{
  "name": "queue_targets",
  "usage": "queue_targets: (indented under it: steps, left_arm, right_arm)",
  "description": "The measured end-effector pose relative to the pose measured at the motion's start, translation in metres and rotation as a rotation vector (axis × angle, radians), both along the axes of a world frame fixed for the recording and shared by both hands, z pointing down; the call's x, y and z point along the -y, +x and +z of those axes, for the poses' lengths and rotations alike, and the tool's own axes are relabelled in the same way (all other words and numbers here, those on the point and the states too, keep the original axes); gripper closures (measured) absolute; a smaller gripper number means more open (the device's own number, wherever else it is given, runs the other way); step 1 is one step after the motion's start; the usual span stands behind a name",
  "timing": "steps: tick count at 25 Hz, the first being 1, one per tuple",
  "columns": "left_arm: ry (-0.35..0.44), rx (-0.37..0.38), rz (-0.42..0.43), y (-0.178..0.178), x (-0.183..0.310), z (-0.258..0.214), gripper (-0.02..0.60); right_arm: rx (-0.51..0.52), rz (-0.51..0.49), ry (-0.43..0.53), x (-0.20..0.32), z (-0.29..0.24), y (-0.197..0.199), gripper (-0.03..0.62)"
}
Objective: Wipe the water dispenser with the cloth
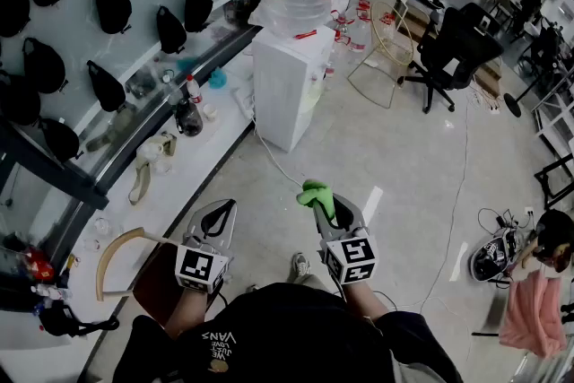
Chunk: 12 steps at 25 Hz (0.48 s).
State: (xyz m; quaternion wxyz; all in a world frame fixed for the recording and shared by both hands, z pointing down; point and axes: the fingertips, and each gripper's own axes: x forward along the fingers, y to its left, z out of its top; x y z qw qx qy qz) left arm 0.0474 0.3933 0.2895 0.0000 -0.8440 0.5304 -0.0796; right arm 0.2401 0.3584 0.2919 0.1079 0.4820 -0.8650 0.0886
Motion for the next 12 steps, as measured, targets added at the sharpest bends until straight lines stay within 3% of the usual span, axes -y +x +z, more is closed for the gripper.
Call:
queue_targets:
  steps: [12]
  left_arm:
    - [0.006, -0.039, -0.092, 0.027, 0.021, -0.003, 0.58]
  right_arm:
    - [0.043, -0.086, -0.045, 0.036, 0.013, 0.022, 0.48]
